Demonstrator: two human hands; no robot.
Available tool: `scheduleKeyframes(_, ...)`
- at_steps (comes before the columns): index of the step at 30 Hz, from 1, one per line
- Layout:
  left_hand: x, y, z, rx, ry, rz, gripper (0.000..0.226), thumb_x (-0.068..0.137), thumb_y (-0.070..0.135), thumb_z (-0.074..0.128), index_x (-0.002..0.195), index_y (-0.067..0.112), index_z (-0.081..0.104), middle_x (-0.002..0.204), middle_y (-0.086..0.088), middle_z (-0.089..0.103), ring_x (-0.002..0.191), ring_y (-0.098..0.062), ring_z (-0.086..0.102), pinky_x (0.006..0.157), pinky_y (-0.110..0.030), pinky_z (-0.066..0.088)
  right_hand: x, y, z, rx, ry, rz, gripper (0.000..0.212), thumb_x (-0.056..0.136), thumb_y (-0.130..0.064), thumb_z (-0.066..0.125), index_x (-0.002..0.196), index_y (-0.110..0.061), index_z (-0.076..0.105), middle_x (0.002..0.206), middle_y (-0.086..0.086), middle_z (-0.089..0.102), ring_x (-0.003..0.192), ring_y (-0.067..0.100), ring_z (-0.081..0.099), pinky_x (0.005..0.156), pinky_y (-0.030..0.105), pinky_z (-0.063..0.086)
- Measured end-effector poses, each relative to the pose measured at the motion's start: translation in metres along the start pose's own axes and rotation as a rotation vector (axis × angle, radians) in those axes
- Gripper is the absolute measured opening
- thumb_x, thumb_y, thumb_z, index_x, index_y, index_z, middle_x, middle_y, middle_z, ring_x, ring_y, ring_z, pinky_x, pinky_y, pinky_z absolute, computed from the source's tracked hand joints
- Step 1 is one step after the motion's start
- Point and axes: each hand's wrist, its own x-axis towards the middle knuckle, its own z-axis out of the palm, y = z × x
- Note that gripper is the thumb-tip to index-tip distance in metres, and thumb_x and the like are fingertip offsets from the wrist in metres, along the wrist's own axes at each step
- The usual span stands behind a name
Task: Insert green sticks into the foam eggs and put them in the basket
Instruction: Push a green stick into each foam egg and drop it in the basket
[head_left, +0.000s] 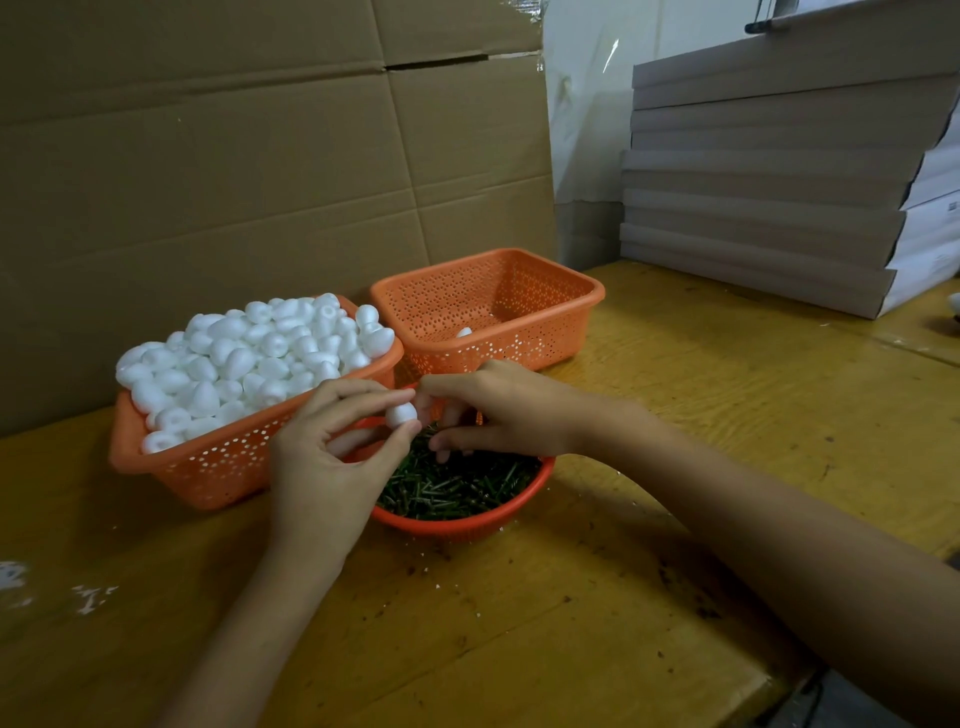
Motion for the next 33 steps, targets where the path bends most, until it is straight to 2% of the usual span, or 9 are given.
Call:
scheduleKeyframes(4, 0.000, 0.000, 0.000, -0.013, 0.008, -0.004, 0.032, 0.082, -0.003, 0.085, 0.108, 0.014, 0.080, 0.111, -0.005, 0.072, 0.105, -0.003, 0.071, 0.082, -0.012, 0.057, 0.000, 0.000, 0.000, 0.003, 0.004, -0.009, 0.020, 0.102, -0.024, 0.067, 0.118, -0.015, 0.059, 0.090, -0.013, 0.079, 0.081, 0.003, 0.073, 0.072, 0.011, 0.044)
scheduleKeyframes(8, -0.001, -0.002, 0.000, -0.036, -0.001, -0.006, 0.031, 0.083, -0.008, 0.083, 0.106, 0.014, 0.080, 0.110, -0.004, 0.074, 0.104, -0.008, 0.073, 0.084, -0.015, 0.058, 0.000, -0.001, 0.000, 0.002, 0.005, -0.009, 0.020, 0.102, -0.024, 0.067, 0.119, -0.014, 0.061, 0.090, -0.012, 0.080, 0.083, 0.003, 0.073, 0.076, 0.018, 0.050)
scheduleKeyframes(12, -0.001, -0.004, 0.001, -0.045, -0.007, -0.012, 0.035, 0.083, -0.013, 0.080, 0.105, 0.015, 0.079, 0.110, -0.003, 0.076, 0.102, -0.011, 0.075, 0.086, -0.017, 0.059, 0.000, -0.001, 0.000, 0.004, 0.006, -0.016, 0.021, 0.102, -0.023, 0.067, 0.119, -0.013, 0.061, 0.091, -0.011, 0.080, 0.084, 0.003, 0.073, 0.075, 0.016, 0.049)
scheduleKeyframes(15, -0.001, -0.006, 0.002, -0.064, -0.005, -0.010, 0.036, 0.083, -0.013, 0.079, 0.104, 0.018, 0.078, 0.107, -0.001, 0.077, 0.100, -0.013, 0.076, 0.087, -0.019, 0.059, 0.000, 0.000, 0.000, 0.003, 0.012, -0.020, 0.021, 0.102, -0.022, 0.068, 0.119, -0.012, 0.061, 0.090, -0.010, 0.080, 0.082, 0.004, 0.073, 0.072, 0.009, 0.044)
scheduleKeyframes(24, 0.000, -0.008, 0.002, -0.064, -0.010, -0.005, 0.039, 0.082, -0.014, 0.079, 0.102, 0.019, 0.078, 0.105, 0.000, 0.078, 0.099, -0.013, 0.077, 0.086, -0.018, 0.059, 0.000, -0.001, -0.001, 0.002, -0.002, -0.011, 0.020, 0.102, -0.023, 0.067, 0.119, -0.012, 0.061, 0.091, -0.011, 0.080, 0.082, 0.004, 0.074, 0.072, 0.010, 0.044)
scheduleKeyframes(28, 0.000, -0.005, 0.002, -0.085, 0.002, -0.044, 0.035, 0.081, -0.005, 0.085, 0.100, 0.024, 0.079, 0.104, 0.001, 0.078, 0.098, -0.015, 0.077, 0.085, -0.021, 0.060, 0.000, -0.002, -0.001, -0.001, -0.001, -0.015, 0.020, 0.102, -0.023, 0.067, 0.118, -0.013, 0.061, 0.092, -0.010, 0.080, 0.085, 0.007, 0.074, 0.077, 0.020, 0.051)
scheduleKeyframes(33, 0.000, -0.001, 0.002, -0.105, 0.005, -0.075, 0.035, 0.078, 0.001, 0.090, 0.097, 0.028, 0.079, 0.102, 0.008, 0.078, 0.098, -0.010, 0.076, 0.083, -0.017, 0.059, 0.000, -0.001, -0.001, 0.012, -0.005, -0.013, 0.018, 0.102, -0.022, 0.067, 0.117, -0.014, 0.060, 0.092, -0.010, 0.080, 0.086, 0.005, 0.074, 0.074, 0.011, 0.045)
